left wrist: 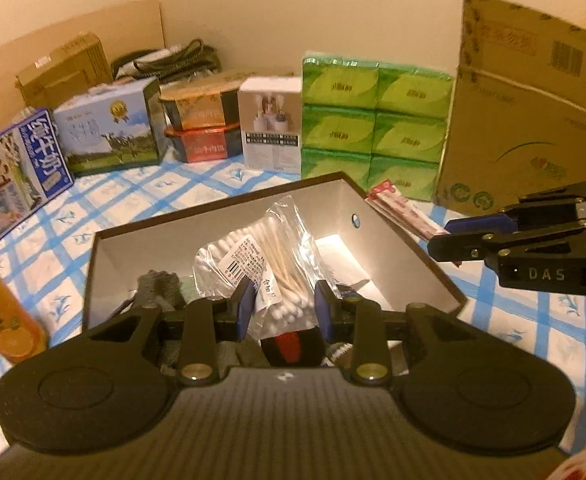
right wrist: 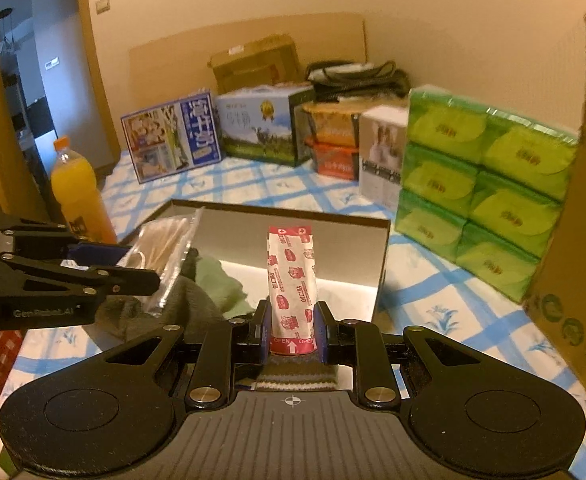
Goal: Organize soft objects
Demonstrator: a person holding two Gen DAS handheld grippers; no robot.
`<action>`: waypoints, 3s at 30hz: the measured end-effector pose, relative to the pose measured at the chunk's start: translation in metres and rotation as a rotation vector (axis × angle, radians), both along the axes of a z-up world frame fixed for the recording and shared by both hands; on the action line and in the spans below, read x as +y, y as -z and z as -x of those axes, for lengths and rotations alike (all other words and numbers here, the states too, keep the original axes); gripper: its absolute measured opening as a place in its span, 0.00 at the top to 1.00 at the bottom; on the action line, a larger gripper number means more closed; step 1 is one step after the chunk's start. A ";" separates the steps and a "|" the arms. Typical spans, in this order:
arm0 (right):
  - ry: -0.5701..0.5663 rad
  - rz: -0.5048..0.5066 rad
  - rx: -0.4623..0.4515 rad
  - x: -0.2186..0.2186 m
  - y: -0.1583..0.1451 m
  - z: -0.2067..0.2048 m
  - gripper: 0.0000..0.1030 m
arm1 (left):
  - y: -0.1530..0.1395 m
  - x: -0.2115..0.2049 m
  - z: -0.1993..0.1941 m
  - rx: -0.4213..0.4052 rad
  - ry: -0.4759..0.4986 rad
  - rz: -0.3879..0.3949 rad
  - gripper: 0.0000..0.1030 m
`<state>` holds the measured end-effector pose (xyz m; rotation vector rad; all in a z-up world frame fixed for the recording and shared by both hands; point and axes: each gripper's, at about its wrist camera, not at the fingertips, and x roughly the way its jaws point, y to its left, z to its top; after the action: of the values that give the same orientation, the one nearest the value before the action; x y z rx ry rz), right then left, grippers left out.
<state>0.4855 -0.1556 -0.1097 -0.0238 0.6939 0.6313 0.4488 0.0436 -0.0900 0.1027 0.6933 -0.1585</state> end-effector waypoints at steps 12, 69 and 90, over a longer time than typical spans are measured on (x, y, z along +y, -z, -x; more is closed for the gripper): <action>-0.003 0.015 0.030 0.017 0.036 -0.068 0.78 | 0.040 0.008 -0.077 0.057 -0.011 -0.012 0.71; 0.149 -0.153 0.001 -0.020 -0.069 0.124 0.29 | -0.064 0.039 0.126 -0.077 -0.144 0.115 0.22; 0.216 -0.141 -0.022 -0.015 -0.095 0.295 0.28 | -0.092 0.022 0.300 -0.095 -0.226 0.178 0.22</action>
<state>0.1900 -0.1708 -0.0145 0.1720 0.6192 0.4703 0.1493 0.0656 0.0023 -0.1381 0.5886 0.0015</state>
